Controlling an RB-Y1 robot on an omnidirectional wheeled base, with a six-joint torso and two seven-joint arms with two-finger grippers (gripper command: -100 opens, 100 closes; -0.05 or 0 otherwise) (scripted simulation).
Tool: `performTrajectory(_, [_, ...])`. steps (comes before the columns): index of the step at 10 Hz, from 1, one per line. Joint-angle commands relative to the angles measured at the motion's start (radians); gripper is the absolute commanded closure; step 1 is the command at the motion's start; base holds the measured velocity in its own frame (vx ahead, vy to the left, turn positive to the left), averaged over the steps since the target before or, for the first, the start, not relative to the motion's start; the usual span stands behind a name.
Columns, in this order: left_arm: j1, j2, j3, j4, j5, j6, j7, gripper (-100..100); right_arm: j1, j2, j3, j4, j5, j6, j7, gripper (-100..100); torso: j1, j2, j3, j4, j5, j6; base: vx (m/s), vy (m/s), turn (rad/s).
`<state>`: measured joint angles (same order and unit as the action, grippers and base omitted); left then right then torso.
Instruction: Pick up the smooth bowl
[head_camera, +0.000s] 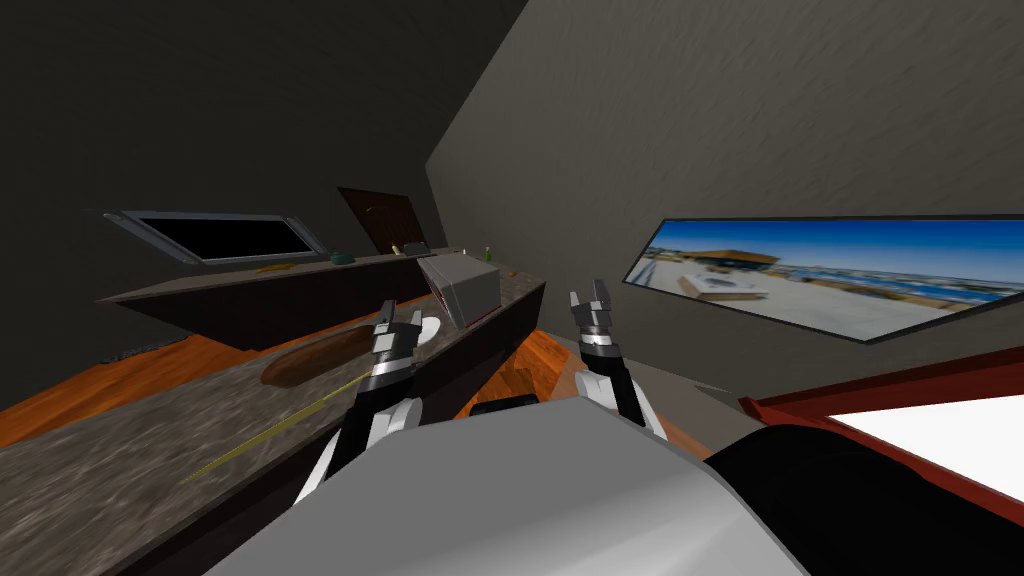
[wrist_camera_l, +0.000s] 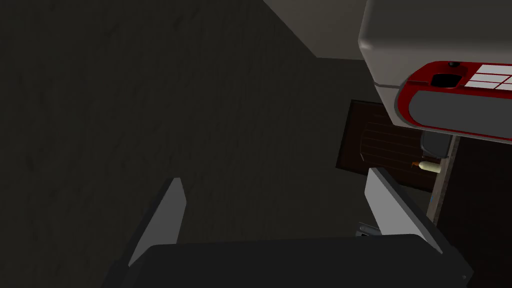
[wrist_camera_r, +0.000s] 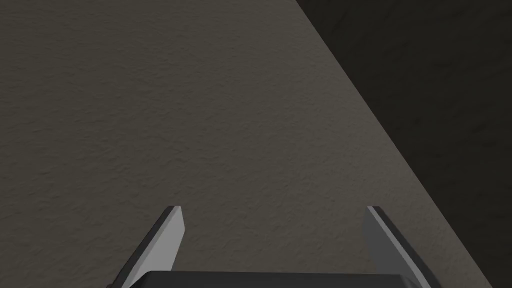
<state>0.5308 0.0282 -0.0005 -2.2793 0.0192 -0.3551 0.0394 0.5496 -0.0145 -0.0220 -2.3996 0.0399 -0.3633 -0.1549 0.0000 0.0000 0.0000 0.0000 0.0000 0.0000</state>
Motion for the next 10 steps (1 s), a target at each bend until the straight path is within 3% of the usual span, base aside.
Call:
performTrajectory(1, [0.004, 0.041, 0.01, -0.008, 0.008, 0.034, 0.012, -100, 0.0, 0.0, 0.0, 0.0, 0.0, 0.0, 0.0, 0, 0.0, 0.0, 0.0, 0.0, 0.0, 0.0, -0.005, 0.012, -0.031])
performTrajectory(5, [0.02, 0.1, 0.041, -0.035, 0.037, 0.14, 0.051, -100, 0.0, 0.0, 0.0, 0.0, 0.0, 0.0, 0.0, 0, 0.003, 0.002, 0.001, 0.0, 0.001, 0.0, -0.022, 0.043, -0.046])
performTrajectory(6, [0.02, 0.1, 0.041, -0.035, 0.037, 0.146, 0.051, -100, 0.0, 0.0, 0.0, 0.0, 0.0, 0.0, 0.0, 0, 0.004, 0.002, 0.001, 0.0, 0.001, 0.0, -0.021, 0.038, -0.022])
performTrajectory(10, [0.039, 0.127, 0.071, -0.062, 0.068, 0.259, 0.091, -100, 0.0, 0.0, 0.0, 0.0, 0.0, 0.0, 0.0, 0, 0.003, 0.002, 0.001, 0.0, 0.001, 0.0, -0.025, 0.042, -0.043])
